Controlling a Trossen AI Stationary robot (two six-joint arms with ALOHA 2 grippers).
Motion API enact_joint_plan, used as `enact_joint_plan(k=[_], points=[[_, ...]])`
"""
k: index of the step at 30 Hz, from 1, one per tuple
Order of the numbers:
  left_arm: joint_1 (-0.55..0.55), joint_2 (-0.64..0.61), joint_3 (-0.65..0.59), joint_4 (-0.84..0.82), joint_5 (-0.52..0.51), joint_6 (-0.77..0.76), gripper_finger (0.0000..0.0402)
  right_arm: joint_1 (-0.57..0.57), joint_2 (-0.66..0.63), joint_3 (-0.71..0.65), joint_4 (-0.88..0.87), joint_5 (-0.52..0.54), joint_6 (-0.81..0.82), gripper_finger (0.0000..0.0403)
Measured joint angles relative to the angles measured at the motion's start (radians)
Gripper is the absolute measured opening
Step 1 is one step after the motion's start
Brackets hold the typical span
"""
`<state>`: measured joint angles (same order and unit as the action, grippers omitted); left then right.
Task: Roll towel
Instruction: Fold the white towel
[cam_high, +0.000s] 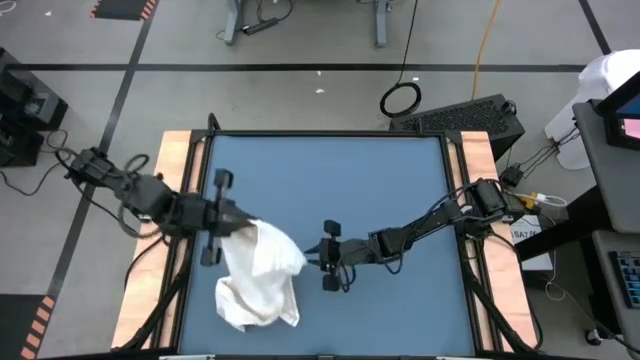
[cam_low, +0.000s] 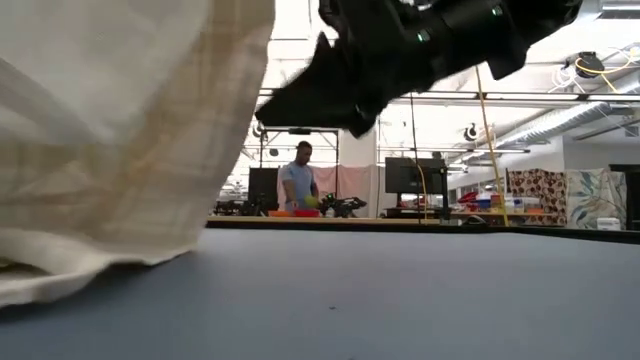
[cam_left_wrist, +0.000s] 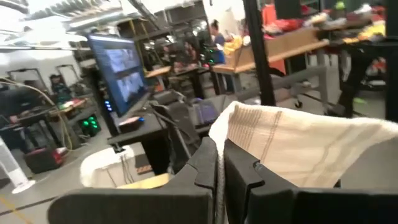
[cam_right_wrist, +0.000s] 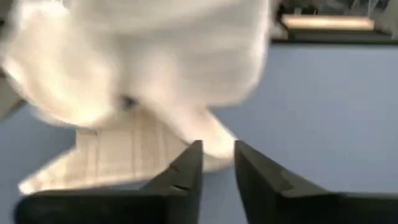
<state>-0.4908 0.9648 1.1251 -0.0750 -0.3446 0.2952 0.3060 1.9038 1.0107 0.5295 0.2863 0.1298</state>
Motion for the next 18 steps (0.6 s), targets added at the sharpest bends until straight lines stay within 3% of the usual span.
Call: enact_joint_plan(k=[7, 11, 14, 18], points=[[0.030, -0.026, 0.000, -0.029, -0.001, -0.001, 0.0012, 0.017, 0.003, 0.000, 0.177, 0.007, -0.094, 0.0216], [0.046, -0.015, 0.000, -0.041, 0.036, -0.002, 0.0012, -0.010, 0.004, 0.000, 0.191, 0.138, -0.082, 0.0249], [0.047, -0.009, -0.001, -0.043, 0.057, -0.025, 0.0012, -0.031, 0.005, 0.000, 0.170, 0.151, -0.066, 0.0238], [0.046, -0.009, -0.002, -0.047, 0.093, -0.029, 0.0012, -0.032, 0.006, 0.000, 0.144, 0.040, -0.046, 0.0153]])
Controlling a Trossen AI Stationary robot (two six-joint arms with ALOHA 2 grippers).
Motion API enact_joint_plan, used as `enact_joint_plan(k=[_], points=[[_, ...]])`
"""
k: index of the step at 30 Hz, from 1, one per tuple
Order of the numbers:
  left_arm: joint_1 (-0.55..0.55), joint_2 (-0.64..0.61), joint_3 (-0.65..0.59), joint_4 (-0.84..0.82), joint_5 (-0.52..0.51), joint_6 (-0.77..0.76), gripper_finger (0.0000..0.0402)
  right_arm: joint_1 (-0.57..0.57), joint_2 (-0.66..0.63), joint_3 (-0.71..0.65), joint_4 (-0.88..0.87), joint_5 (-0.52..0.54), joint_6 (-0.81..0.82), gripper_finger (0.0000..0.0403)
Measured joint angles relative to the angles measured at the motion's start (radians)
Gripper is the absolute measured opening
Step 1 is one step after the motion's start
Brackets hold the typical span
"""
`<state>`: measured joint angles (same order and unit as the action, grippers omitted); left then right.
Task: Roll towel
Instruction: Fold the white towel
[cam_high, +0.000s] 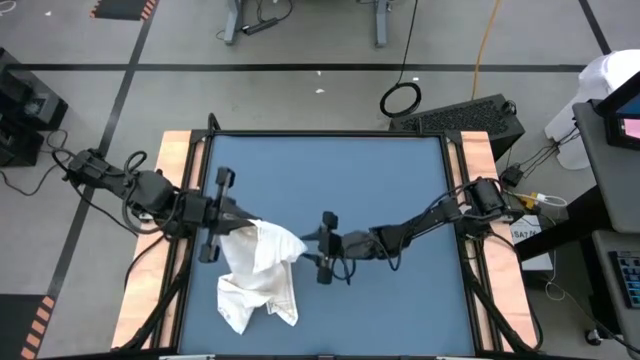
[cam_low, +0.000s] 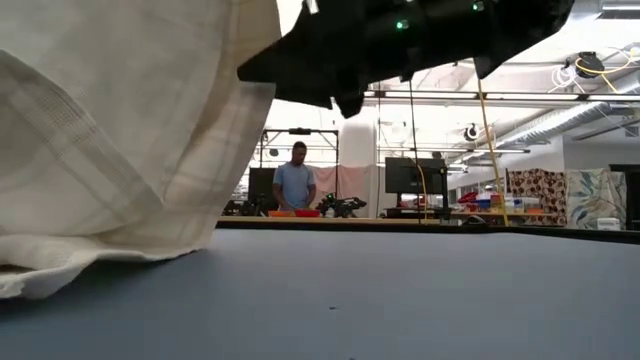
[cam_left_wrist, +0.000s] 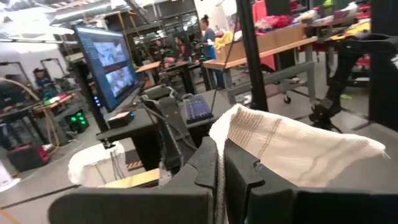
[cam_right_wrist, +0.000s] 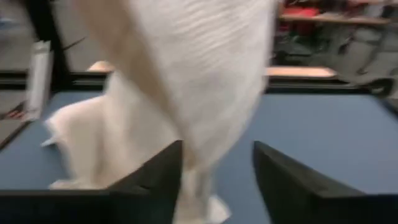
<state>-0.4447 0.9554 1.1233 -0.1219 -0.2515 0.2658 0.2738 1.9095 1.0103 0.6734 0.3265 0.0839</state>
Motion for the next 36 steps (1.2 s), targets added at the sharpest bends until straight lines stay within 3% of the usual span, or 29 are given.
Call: enact_joint_plan(k=[3, 5, 12, 16, 24, 28, 31, 34, 36], points=[[-0.001, -0.004, 0.000, -0.005, 0.012, -0.007, 0.0011, 0.025, -0.009, 0.000, -0.077, -0.017, 0.047, 0.0052], [0.000, -0.015, 0.000, -0.016, 0.012, -0.005, 0.0011, 0.057, -0.041, -0.002, -0.141, -0.014, 0.097, 0.0015], [0.061, -0.030, 0.000, -0.108, -0.021, 0.005, 0.0011, 0.195, -0.223, 0.000, -0.356, 0.147, 0.252, 0.0005], [0.151, 0.008, -0.030, -0.052, -0.023, 0.001, 0.0011, 0.230, -0.281, 0.000, -0.472, 0.243, 0.296, 0.0003], [0.315, 0.139, -0.051, -0.051, -0.006, -0.048, 0.0011, 0.229, -0.285, 0.000, -0.750, 0.255, 0.486, 0.0001], [0.371, 0.198, -0.051, -0.054, 0.096, -0.077, 0.0011, 0.229, -0.285, 0.000, -0.856, 0.255, 0.566, 0.0002], [0.396, 0.230, -0.051, -0.033, 0.226, -0.181, 0.0011, 0.239, -0.285, 0.000, -0.906, 0.247, 0.585, 0.0007], [0.398, 0.246, -0.051, 0.019, 0.384, -0.290, 0.0011, 0.257, -0.285, 0.000, -0.957, 0.210, 0.558, 0.0027], [0.392, 0.248, -0.051, 0.034, 0.430, -0.334, 0.0011, 0.271, -0.285, 0.000, -0.985, 0.188, 0.538, 0.0049]])
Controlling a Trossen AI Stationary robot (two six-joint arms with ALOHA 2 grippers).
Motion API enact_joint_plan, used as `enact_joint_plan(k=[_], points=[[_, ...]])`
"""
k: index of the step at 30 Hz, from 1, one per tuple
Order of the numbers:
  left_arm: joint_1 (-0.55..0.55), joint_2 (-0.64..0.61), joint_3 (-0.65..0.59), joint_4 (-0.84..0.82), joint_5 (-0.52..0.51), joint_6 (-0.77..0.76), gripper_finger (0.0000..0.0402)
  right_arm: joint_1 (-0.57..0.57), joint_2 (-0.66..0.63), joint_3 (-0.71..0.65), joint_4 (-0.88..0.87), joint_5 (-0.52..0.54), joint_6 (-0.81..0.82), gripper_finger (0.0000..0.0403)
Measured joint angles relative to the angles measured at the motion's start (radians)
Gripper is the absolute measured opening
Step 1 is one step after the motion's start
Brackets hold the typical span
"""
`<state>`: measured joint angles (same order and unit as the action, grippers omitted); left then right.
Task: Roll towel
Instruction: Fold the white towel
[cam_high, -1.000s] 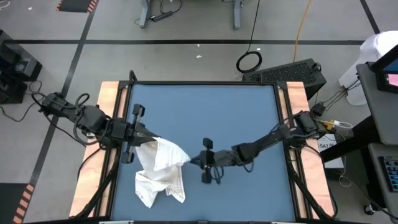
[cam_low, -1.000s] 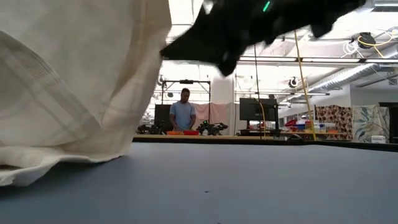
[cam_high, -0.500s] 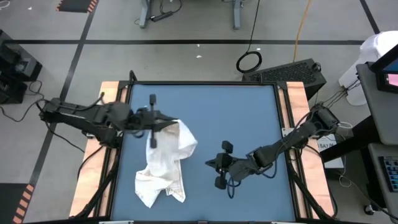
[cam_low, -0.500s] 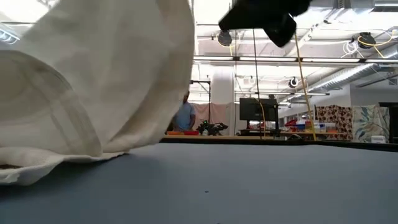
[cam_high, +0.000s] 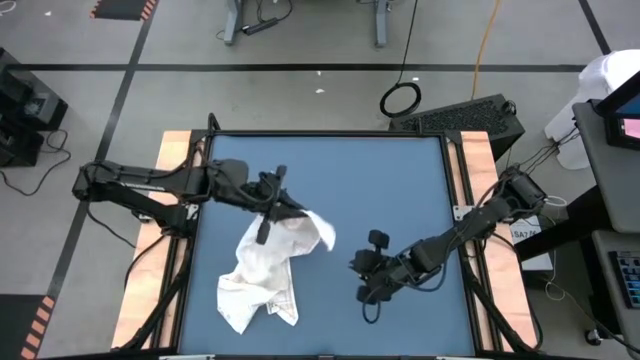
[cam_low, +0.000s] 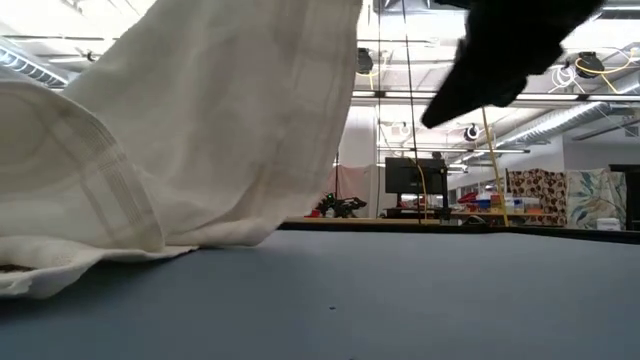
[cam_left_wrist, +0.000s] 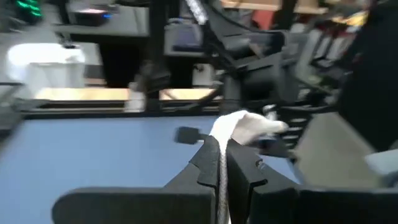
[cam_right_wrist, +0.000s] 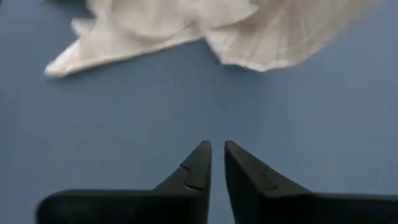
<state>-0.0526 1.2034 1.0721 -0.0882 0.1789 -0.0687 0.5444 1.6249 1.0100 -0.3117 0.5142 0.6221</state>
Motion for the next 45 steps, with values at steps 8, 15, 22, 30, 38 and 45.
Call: enact_joint_plan(k=[8, 15, 22, 30, 38, 45], points=[[0.003, 0.011, 0.000, -0.065, -0.020, -0.005, 0.0011, 0.028, 0.000, 0.000, -0.012, 0.110, -0.005, 0.0155], [0.003, 0.062, 0.000, -0.058, -0.026, -0.027, 0.0011, 0.017, 0.000, 0.000, 0.348, 0.452, -0.266, 0.0208], [0.003, 0.116, 0.000, -0.060, -0.030, -0.031, 0.0011, 0.008, 0.000, 0.000, 0.600, 0.504, -0.581, 0.0251], [0.011, 0.146, 0.000, -0.041, -0.030, -0.023, 0.0011, -0.042, 0.001, 0.000, 0.615, 0.387, -0.597, 0.0233], [0.052, 0.147, 0.000, -0.025, -0.031, -0.028, 0.0011, -0.067, 0.076, 0.000, 0.678, 0.338, -0.654, 0.0195], [0.059, 0.147, 0.000, -0.028, -0.031, -0.028, 0.0011, -0.074, 0.096, 0.000, 0.752, 0.490, -0.674, 0.0152]])
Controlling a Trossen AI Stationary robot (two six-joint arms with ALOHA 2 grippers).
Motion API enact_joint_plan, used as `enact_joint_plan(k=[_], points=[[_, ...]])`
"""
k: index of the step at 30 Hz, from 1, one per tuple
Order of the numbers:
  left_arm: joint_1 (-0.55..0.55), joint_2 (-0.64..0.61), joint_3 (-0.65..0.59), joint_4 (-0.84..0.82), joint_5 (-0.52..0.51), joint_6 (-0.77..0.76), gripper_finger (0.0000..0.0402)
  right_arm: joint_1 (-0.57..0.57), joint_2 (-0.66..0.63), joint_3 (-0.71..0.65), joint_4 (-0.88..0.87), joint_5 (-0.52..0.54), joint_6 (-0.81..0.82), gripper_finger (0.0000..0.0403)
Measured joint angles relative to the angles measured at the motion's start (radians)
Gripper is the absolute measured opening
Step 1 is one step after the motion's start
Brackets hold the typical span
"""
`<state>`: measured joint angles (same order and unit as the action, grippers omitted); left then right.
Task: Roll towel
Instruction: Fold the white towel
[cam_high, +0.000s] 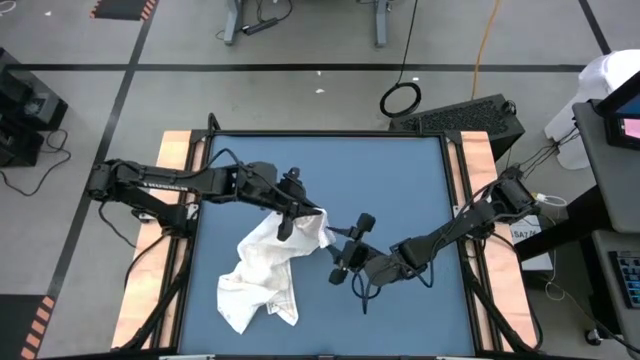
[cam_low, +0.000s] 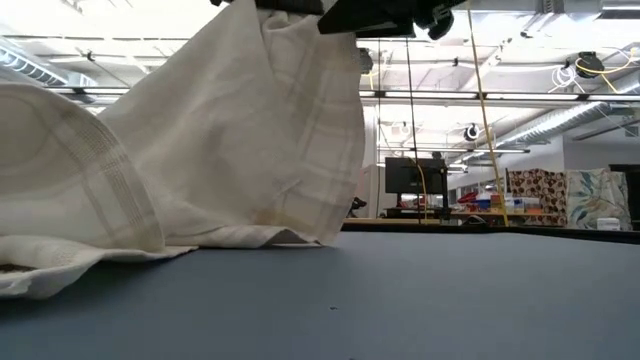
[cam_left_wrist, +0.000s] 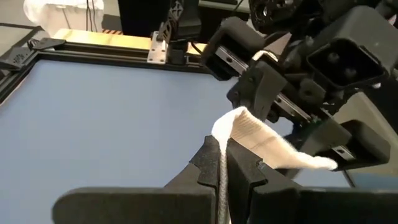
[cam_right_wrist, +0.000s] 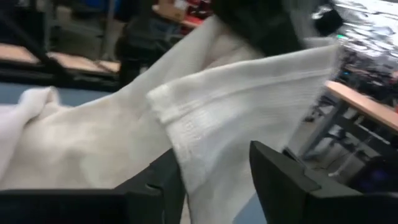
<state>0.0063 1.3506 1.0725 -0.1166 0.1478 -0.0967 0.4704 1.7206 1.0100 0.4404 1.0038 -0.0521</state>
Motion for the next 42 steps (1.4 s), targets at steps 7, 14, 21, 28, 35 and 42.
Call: enact_joint_plan(k=[7, 14, 21, 28, 35, 42], points=[[0.000, 0.000, 0.000, -0.008, 0.000, 0.006, 0.0011, -0.002, 0.000, 0.000, 0.028, 0.015, -0.023, 0.0063], [0.000, 0.000, 0.000, -0.087, 0.000, 0.112, 0.0033, 0.001, -0.004, 0.000, 0.008, 0.075, -0.038, 0.0009], [0.000, 0.000, 0.000, -0.299, -0.116, 0.187, 0.0133, -0.018, -0.006, 0.000, -0.013, 0.105, -0.013, 0.0002], [0.000, 0.000, 0.000, -0.428, -0.286, 0.139, 0.0226, -0.111, -0.006, 0.000, -0.072, 0.088, -0.012, 0.0001], [0.018, -0.001, 0.000, -0.469, -0.368, 0.165, 0.0244, -0.220, -0.006, 0.000, -0.199, -0.143, 0.067, 0.0000], [-0.032, -0.002, -0.001, -0.527, -0.261, -0.012, 0.0244, -0.249, -0.006, 0.000, -0.410, -0.245, 0.201, 0.0000]])
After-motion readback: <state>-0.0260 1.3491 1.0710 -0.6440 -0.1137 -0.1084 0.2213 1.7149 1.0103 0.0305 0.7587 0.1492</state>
